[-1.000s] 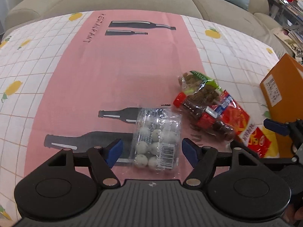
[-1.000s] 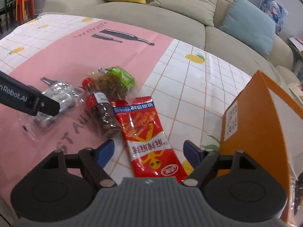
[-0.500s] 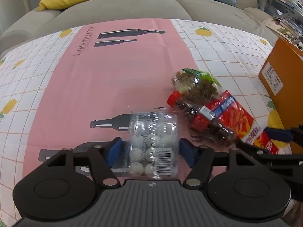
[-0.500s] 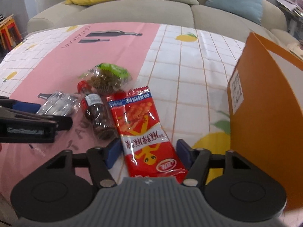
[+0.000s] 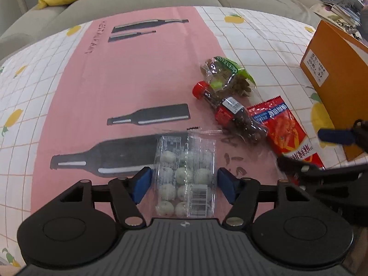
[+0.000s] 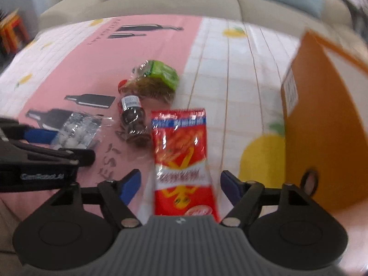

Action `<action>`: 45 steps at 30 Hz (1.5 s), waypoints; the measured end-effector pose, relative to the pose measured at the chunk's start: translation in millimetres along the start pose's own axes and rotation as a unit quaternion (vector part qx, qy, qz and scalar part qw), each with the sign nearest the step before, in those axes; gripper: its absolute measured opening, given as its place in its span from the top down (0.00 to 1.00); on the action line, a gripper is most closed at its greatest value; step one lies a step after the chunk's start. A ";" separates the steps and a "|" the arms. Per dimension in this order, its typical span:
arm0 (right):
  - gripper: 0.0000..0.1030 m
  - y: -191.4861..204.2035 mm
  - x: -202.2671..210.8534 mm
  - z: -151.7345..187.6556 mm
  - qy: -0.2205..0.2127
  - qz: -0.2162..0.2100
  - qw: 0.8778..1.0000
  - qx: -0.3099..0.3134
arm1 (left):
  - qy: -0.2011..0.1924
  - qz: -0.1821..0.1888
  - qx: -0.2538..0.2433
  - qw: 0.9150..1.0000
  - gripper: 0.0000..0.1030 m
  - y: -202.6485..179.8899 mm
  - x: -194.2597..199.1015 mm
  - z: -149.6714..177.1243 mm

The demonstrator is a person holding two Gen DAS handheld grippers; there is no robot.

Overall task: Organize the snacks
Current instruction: 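Grasp the clear bag of white balls with the left tool while the right tool grasps the red snack bag, then lift both bags and carry them over the orange box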

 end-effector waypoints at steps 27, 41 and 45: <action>0.73 -5.6 0.6 -0.8 -0.019 -0.008 0.999 -0.030 | -0.025 0.018 0.049 0.998 0.42 -4.3 7.7 -2.7; 0.78 -4.0 52.3 -1.0 -0.053 -0.036 0.995 -0.073 | -0.055 0.039 0.071 0.995 0.42 -12.5 55.3 -4.8; 0.78 -6.6 73.6 -1.4 -0.068 -0.049 0.993 -0.086 | -0.070 0.043 0.072 0.994 0.42 -17.9 73.7 -11.1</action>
Point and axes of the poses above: each gripper's, at about its wrist camera, not at the fingertips, and x roughly against the way its jaws point, y to its left, z to its underside, the point moved 7 cm from there along -x, roughly the way its jaws point, and after that the axes turned 13 degrees about -x, right-handed, at the moved point
